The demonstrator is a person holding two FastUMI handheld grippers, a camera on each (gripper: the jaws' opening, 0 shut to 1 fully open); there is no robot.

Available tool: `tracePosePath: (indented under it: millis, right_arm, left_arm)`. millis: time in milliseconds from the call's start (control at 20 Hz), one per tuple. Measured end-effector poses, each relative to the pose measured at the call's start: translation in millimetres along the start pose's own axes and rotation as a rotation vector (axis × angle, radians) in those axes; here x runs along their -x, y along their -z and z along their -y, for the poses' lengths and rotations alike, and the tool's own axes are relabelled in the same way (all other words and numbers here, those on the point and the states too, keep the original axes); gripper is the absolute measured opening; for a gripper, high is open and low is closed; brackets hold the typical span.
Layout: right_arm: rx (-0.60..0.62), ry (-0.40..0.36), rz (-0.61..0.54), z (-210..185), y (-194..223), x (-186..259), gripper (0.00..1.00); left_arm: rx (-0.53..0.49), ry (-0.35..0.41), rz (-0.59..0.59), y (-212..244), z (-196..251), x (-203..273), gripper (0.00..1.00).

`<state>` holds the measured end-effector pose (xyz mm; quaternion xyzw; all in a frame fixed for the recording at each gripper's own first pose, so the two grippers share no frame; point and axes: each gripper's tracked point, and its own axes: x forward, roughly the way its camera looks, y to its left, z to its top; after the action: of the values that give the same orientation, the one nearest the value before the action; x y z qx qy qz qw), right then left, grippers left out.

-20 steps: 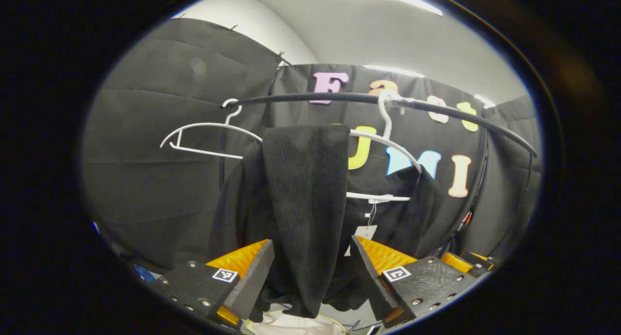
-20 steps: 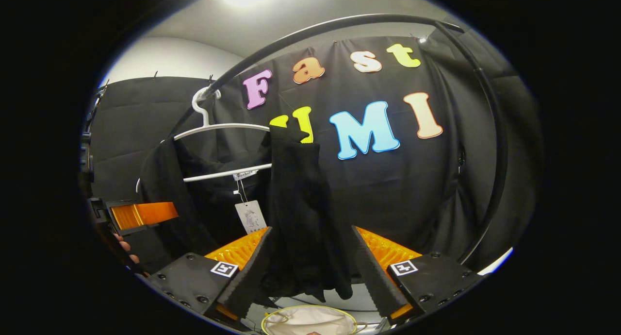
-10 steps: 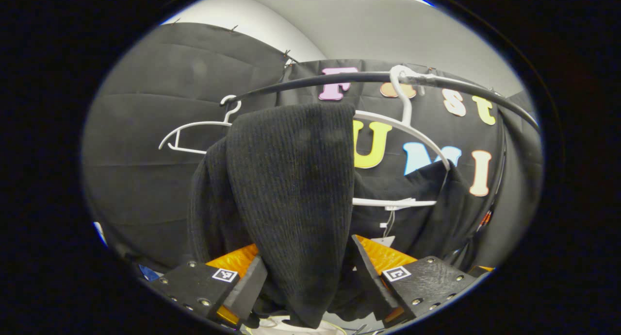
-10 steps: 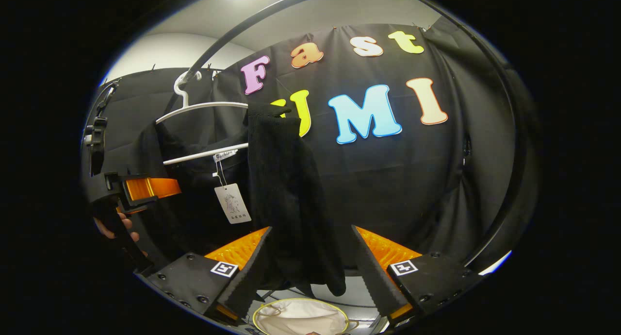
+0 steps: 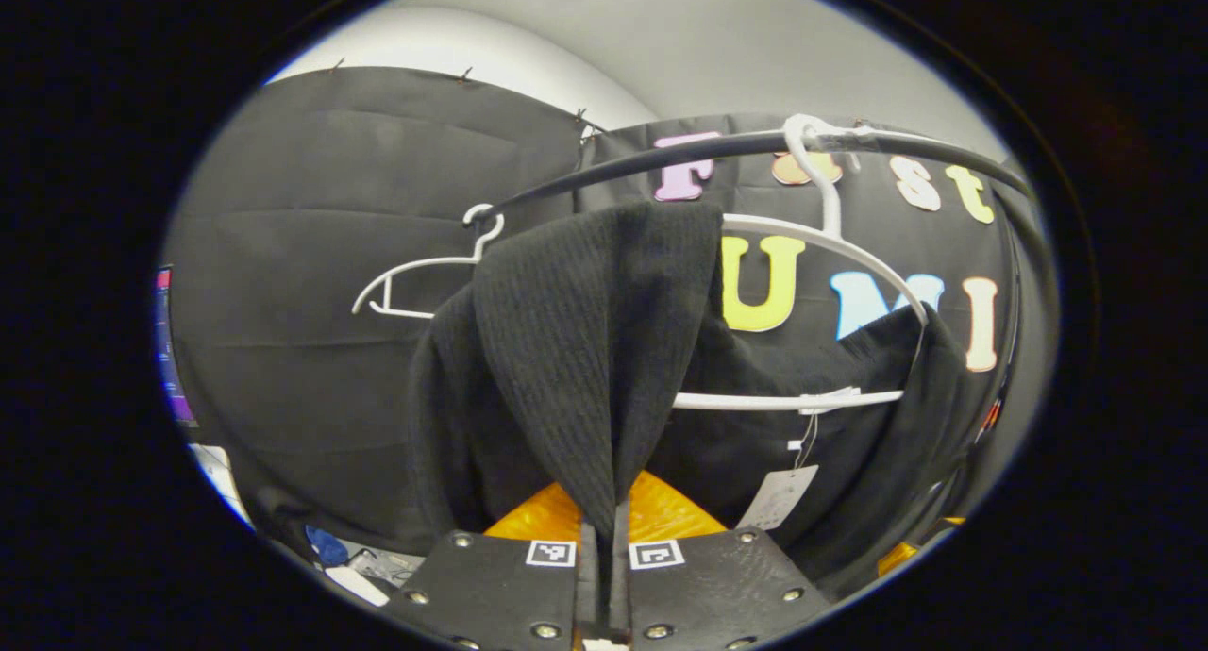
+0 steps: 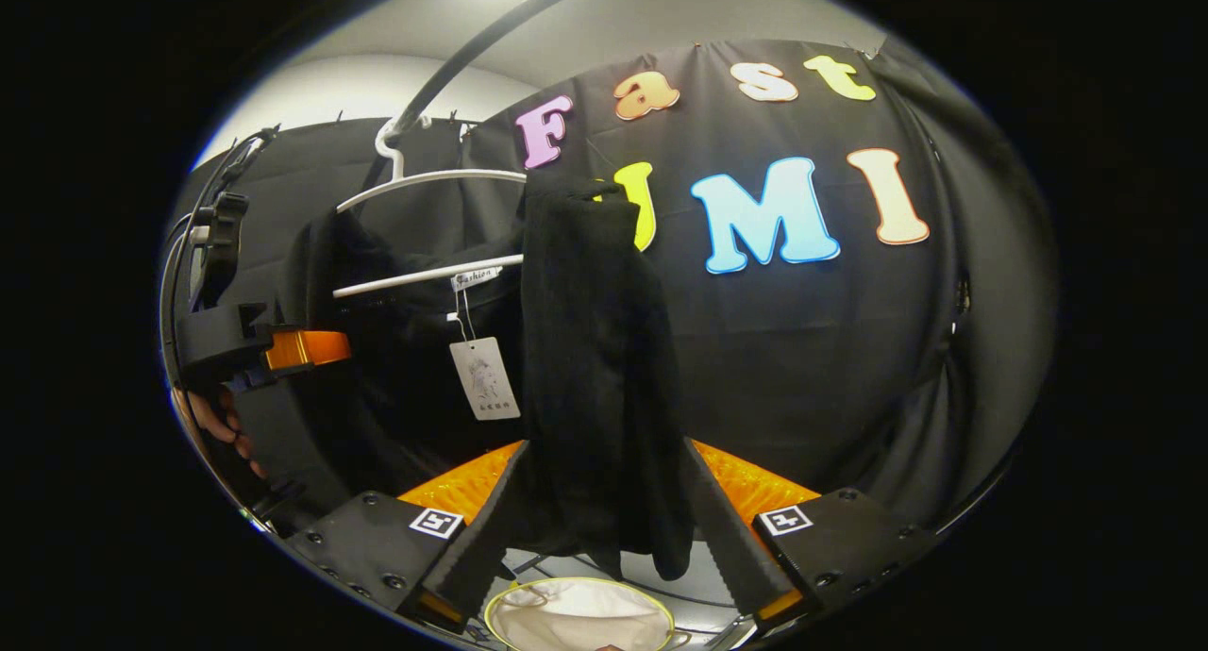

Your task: Grasp the clothes on the hanger with both hands and then place them into the laundry hamper below.

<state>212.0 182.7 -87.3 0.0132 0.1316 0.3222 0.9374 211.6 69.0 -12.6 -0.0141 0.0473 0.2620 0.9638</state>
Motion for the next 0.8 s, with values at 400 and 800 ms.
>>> tracePosePath:
  millis: [400, 800]
  right_arm:
    - [-0.039, -0.086, 0.058, -27.4, -37.4, -34.0, 0.98]
    - [-0.062, 0.000, 0.098, -22.4, -59.7, -68.6, 0.98]
  left_arm:
    - [0.026, 0.089, 0.020, -13.3, 4.2, 25.8, 0.00]
    - [0.069, 0.143, 0.027, -29.1, -5.4, 46.1, 0.01]
